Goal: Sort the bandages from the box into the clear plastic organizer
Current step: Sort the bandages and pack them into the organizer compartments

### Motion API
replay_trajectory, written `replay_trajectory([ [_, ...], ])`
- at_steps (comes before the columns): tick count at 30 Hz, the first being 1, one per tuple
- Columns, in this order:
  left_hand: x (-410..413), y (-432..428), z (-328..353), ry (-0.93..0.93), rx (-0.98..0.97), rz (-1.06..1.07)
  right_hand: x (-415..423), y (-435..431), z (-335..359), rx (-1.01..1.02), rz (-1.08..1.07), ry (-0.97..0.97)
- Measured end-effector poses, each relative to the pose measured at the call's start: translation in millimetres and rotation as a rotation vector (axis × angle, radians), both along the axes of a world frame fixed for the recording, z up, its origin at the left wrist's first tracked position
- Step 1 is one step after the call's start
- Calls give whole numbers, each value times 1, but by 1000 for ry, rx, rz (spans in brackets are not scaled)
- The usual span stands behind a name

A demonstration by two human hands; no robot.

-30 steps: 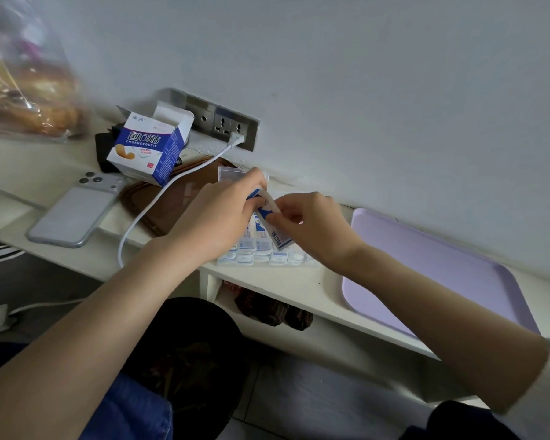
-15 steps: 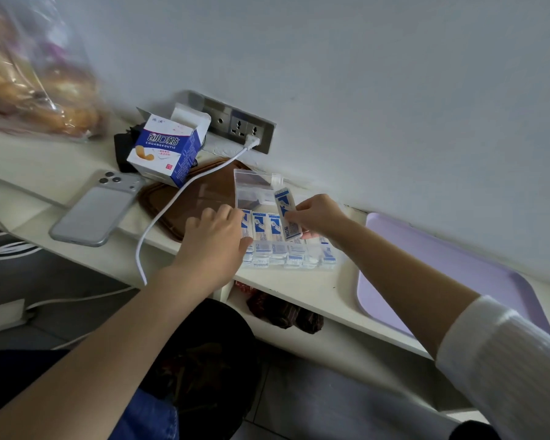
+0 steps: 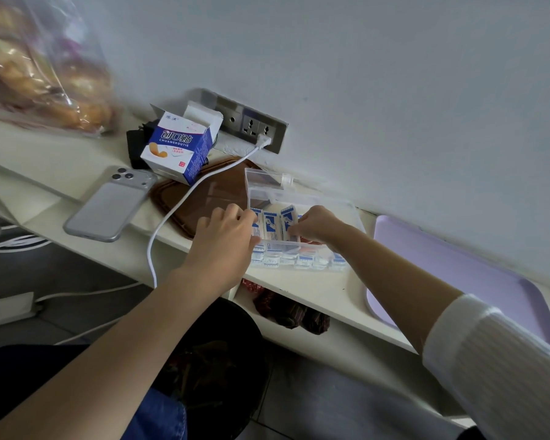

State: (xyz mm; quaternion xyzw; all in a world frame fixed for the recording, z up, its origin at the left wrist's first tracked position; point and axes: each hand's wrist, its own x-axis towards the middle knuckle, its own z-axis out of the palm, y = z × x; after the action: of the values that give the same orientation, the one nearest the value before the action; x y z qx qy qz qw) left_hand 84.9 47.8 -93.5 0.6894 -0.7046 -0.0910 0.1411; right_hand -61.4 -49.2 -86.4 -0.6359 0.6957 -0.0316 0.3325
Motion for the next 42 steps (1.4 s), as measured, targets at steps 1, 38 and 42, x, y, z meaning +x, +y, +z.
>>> replay_trajectory([
  [1,0,0,1,4,5,3,1,0,0,4,7,7],
  [38,-4,-7,6,59,104,-9,24,-2,-6,-235,138,374],
  [42,-5,-7,6,55,87,-16,21,-5,-5,-258,175,368],
])
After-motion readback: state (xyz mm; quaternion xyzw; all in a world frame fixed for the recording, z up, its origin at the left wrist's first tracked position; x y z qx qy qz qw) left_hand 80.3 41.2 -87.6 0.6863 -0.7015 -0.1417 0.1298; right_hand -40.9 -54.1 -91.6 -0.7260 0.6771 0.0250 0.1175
